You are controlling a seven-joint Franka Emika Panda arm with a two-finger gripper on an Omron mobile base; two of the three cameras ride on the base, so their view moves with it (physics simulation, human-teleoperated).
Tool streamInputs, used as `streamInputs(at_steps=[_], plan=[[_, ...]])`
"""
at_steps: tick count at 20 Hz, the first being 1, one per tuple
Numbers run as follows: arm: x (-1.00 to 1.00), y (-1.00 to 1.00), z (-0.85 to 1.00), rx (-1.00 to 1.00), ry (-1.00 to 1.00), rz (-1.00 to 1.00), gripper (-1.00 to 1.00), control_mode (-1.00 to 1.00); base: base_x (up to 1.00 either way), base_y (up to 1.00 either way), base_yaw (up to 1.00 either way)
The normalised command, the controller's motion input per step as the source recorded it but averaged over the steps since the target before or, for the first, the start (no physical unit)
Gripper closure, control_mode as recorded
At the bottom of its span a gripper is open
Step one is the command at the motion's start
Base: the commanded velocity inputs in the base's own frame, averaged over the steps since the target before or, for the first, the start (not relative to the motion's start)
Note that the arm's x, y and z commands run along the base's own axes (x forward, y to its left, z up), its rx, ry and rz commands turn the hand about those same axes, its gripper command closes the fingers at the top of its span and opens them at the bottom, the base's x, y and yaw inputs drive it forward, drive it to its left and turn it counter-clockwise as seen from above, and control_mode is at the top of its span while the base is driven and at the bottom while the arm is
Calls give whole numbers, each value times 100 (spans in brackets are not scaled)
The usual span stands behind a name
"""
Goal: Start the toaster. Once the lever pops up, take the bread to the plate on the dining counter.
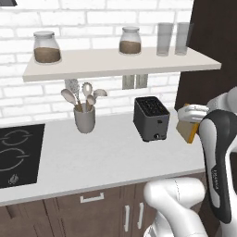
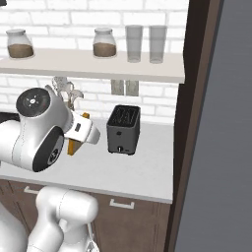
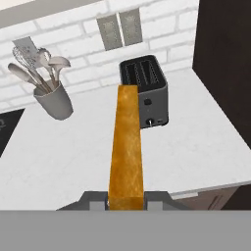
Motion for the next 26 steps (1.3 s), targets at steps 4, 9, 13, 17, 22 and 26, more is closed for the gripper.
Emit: streamInputs(at_steps=[4, 9, 13, 17, 22, 26], plan=[[0, 0, 0, 0, 0, 0, 100, -100, 0, 0, 0], [0, 0, 0, 0, 0, 0, 100, 100, -2, 0, 0], [0, 0, 0, 0, 0, 0, 100, 100, -86, 0, 1], [0, 0, 0, 0, 0, 0, 100, 100, -39, 0, 7], [0, 0, 0, 0, 0, 0, 100, 100, -50, 0, 41], [0, 0, 0, 0, 0, 0, 100, 100, -55, 1, 65]])
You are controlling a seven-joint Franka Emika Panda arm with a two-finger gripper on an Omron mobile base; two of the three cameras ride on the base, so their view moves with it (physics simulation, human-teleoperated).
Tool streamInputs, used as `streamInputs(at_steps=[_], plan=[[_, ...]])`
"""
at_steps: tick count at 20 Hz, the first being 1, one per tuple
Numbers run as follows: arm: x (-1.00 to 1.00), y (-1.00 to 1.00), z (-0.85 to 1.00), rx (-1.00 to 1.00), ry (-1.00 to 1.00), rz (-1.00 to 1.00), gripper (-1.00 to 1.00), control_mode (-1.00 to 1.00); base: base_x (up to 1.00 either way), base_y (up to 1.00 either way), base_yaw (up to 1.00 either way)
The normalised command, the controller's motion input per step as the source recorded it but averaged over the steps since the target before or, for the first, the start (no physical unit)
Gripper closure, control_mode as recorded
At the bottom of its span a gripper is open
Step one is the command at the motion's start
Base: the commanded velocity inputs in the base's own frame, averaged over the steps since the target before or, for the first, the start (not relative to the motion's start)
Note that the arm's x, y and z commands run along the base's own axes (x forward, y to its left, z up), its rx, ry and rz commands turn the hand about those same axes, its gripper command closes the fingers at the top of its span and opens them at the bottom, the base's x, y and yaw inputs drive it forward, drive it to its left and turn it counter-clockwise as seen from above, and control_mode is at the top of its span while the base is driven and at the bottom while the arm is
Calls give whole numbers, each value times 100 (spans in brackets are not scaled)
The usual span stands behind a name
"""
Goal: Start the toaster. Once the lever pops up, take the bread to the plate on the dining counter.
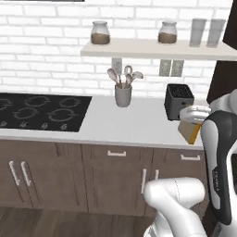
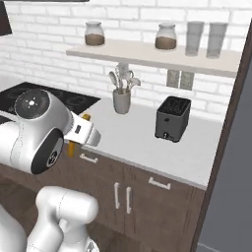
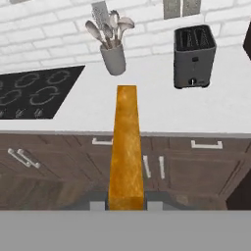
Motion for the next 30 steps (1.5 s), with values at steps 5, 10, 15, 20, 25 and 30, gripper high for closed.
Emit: streamInputs(at_steps=[5, 10, 15, 20, 25, 30], plan=[[0, 0, 0, 0, 0, 0, 100, 100, -49, 0, 90], [0, 0, 0, 0, 0, 0, 100, 100, -48, 0, 100], [0, 0, 0, 0, 0, 0, 100, 100, -36, 0, 100], [0, 0, 0, 0, 0, 0, 100, 100, -26, 0, 100], [0, 0, 0, 0, 0, 0, 100, 100, -10, 0, 100], [0, 0, 0, 0, 0, 0, 100, 100, 0, 0, 100]])
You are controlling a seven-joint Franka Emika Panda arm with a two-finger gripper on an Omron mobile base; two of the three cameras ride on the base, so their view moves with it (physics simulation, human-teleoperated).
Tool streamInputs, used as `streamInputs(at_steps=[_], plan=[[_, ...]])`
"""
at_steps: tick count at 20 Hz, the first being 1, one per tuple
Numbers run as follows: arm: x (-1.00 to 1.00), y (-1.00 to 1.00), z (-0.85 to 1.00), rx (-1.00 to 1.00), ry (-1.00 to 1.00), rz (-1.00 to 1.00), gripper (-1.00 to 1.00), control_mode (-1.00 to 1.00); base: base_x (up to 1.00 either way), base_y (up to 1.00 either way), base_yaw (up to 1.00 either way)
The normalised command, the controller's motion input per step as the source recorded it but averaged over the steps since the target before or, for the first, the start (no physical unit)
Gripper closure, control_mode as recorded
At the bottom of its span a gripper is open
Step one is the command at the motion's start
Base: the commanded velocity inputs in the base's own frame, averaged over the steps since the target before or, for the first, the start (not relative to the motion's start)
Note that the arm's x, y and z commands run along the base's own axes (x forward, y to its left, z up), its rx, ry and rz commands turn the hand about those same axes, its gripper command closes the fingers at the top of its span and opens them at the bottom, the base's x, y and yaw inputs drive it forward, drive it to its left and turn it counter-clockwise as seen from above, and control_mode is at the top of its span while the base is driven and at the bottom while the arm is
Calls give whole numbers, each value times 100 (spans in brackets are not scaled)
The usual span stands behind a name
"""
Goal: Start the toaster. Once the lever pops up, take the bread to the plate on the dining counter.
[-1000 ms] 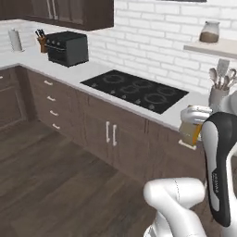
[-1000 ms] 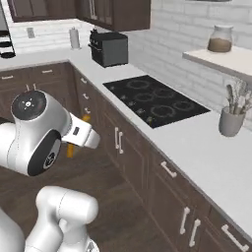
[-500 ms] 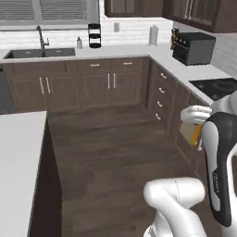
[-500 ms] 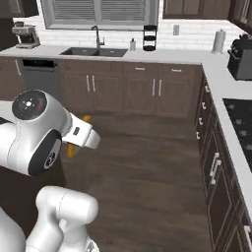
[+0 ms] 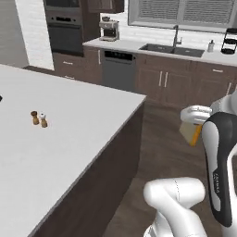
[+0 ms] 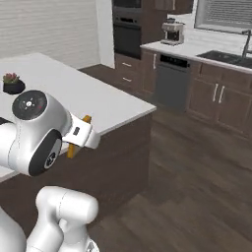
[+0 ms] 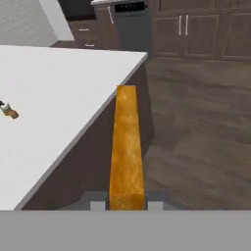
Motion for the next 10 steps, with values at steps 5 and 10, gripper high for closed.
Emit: streamInputs(at_steps=[5, 10], plan=[[0, 0, 0, 0, 0, 0, 100, 100, 0, 0, 97], [0, 0, 0, 0, 0, 0, 100, 100, 0, 0, 85]])
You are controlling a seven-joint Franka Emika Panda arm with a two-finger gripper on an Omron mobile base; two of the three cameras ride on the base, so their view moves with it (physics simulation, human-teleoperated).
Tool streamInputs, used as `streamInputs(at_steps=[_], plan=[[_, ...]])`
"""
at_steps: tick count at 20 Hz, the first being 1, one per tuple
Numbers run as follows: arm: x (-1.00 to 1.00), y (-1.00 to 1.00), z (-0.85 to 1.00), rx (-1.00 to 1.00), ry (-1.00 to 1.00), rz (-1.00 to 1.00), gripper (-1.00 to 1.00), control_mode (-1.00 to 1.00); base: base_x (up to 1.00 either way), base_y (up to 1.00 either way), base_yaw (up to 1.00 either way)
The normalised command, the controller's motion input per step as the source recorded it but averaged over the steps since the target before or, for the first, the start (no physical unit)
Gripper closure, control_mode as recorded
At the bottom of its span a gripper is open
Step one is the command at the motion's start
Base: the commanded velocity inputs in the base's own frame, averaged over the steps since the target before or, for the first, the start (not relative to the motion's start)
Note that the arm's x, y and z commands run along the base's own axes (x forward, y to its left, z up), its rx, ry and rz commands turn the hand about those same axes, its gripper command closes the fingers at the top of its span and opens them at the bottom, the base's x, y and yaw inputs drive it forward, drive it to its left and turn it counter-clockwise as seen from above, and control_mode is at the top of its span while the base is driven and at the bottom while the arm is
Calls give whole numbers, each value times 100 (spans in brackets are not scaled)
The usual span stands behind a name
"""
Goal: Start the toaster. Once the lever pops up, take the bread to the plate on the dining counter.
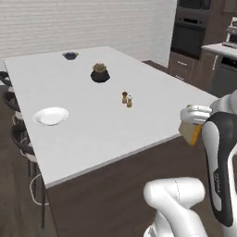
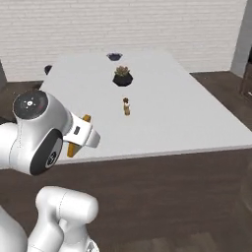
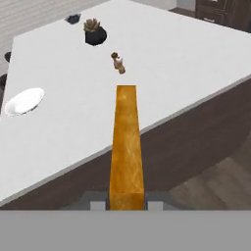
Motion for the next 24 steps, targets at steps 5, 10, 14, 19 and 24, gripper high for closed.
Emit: streamInputs(at_steps=[5, 10, 14, 19, 24], plan=[[0, 0, 0, 0, 0, 0, 100, 100, 1, 66, 56], [0, 0, 0, 0, 0, 0, 100, 100, 0, 100, 12], [0, 0, 0, 0, 0, 0, 100, 100, 0, 100, 4], [0, 0, 0, 0, 0, 0, 100, 100, 30, 100, 1], [0, 0, 0, 0, 0, 0, 100, 100, 60, 100, 0]])
